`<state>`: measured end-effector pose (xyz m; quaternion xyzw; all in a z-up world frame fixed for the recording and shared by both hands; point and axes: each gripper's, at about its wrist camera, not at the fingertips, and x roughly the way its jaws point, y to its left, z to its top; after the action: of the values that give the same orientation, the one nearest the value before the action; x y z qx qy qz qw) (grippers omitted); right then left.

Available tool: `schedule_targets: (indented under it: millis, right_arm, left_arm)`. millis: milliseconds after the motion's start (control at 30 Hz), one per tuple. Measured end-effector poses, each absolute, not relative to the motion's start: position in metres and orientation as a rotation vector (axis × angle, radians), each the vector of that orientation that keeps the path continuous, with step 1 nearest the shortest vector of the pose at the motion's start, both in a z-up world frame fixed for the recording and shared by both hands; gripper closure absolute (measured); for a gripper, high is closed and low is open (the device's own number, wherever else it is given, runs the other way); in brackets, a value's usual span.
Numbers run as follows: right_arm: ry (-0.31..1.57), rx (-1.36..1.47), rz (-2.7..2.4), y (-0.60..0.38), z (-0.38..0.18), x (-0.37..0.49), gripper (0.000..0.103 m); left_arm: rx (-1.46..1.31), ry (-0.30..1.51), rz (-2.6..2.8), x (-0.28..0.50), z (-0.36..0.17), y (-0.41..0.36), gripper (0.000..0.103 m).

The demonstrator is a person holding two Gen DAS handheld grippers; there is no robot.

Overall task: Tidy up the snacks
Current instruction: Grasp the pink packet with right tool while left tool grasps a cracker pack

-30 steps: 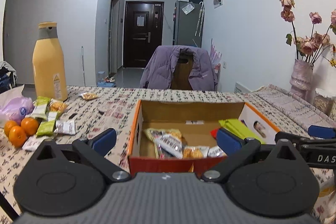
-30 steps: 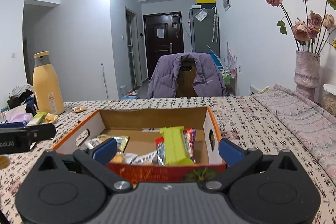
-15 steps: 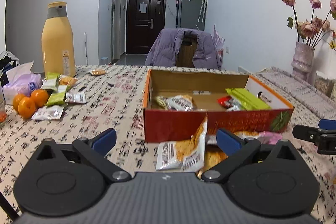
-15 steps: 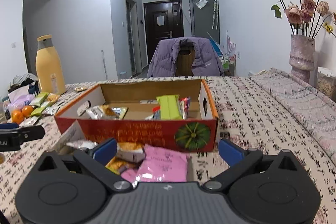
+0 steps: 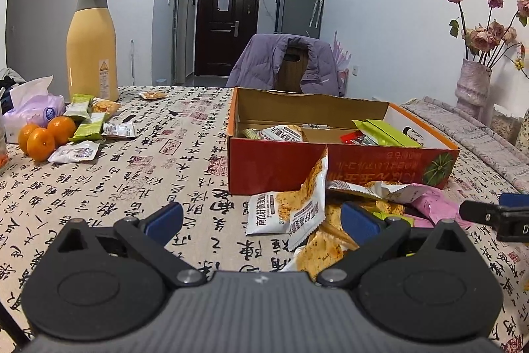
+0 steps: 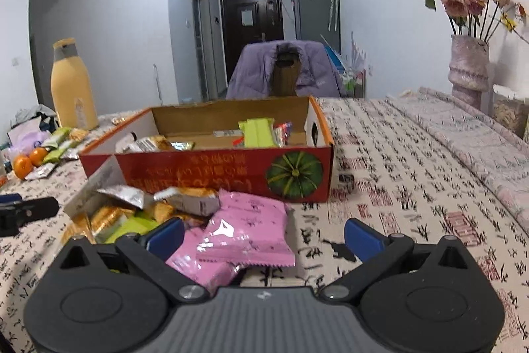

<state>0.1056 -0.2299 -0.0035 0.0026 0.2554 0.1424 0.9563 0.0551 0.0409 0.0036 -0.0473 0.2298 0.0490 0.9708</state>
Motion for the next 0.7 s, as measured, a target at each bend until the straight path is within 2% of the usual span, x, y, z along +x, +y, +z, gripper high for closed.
schedule_targets:
  millis: [467,667,700]
  right_arm:
    - [0.587,-0.038,0.298,-0.208,-0.004,0.143,0.000]
    - [0.672,0.012,0.273,-0.205,-0.016,0.172,0.014]
    - [0.677,0.028,0.274,-0.205,-0.017,0.174,0.021]
  left_arm:
    - [-0.101,0.495,0.100,0.060,-0.002,0.040,0.000]
    - [-0.102,0.503,0.101,0.061,-0.003,0.041,0.000]
    - [-0.103,0.505,0.101,0.062,-0.004,0.041,0.000]
